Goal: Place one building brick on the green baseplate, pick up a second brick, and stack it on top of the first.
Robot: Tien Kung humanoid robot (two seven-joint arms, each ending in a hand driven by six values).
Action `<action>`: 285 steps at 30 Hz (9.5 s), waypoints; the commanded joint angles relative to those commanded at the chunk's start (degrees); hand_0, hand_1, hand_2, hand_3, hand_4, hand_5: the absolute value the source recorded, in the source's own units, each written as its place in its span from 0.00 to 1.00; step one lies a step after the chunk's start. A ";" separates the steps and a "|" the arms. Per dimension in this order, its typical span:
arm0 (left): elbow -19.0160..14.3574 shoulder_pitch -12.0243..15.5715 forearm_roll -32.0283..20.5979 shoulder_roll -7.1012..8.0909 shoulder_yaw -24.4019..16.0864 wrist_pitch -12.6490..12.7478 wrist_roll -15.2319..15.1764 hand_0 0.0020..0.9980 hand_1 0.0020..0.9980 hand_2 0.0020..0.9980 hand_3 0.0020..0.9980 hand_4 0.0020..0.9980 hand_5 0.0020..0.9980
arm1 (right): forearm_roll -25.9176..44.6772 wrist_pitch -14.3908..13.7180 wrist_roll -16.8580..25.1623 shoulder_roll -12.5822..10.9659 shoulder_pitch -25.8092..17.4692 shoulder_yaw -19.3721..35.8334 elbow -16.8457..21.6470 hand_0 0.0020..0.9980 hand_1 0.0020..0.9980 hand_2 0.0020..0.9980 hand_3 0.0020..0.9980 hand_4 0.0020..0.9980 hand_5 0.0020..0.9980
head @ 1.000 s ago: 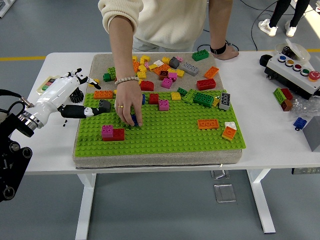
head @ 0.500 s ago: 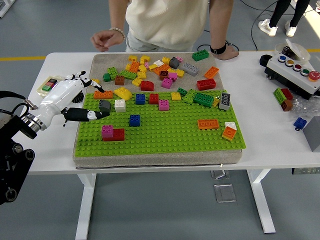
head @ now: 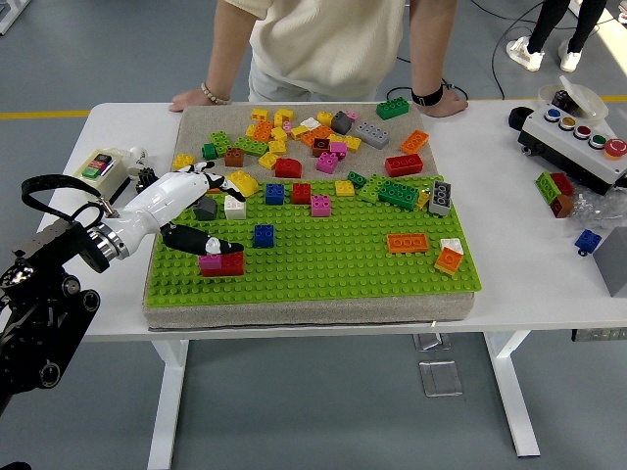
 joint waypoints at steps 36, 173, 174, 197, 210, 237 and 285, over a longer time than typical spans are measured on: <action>15.02 -10.91 0.00 -6.26 3.11 -0.14 -0.81 0.83 0.72 0.64 0.67 0.72 0.05 | 0.77 -0.27 1.10 -0.31 0.23 -0.70 0.00 0.74 0.66 0.71 0.60 0.92 0.50; 15.11 -9.99 0.00 -4.76 9.40 4.60 1.31 0.84 0.68 0.58 0.55 0.68 0.06 | 0.57 0.08 1.80 -0.74 0.05 -0.15 0.00 0.74 0.66 0.71 0.60 0.93 0.51; 14.42 -9.65 0.00 -4.66 9.29 4.51 1.40 0.84 0.68 0.58 0.55 0.68 0.06 | 0.58 0.09 1.81 -0.76 -0.01 -0.14 0.00 0.74 0.66 0.71 0.60 0.93 0.51; 4.70 -2.95 0.00 -2.69 6.73 2.66 2.99 0.84 0.67 0.58 0.55 0.68 0.07 | 0.48 0.32 2.13 -1.06 -0.57 0.35 0.00 0.74 0.66 0.71 0.60 0.92 0.51; 1.90 -0.41 0.00 -1.68 5.12 1.84 3.75 0.84 0.67 0.58 0.55 0.69 0.07 | 0.55 0.61 1.97 -1.35 -0.64 0.87 0.00 0.74 0.66 0.71 0.60 0.92 0.51; -1.60 4.10 0.00 -0.51 3.20 0.17 4.68 0.85 0.66 0.58 0.55 0.70 0.08 | 0.56 0.42 2.04 -1.30 -0.82 1.25 0.00 0.74 0.66 0.71 0.60 0.92 0.51; -1.27 5.15 0.00 0.00 1.80 -0.45 4.62 0.86 0.66 0.58 0.55 0.70 0.09 | 0.83 0.21 2.04 -1.25 -0.90 1.23 0.00 0.74 0.66 0.71 0.60 0.92 0.51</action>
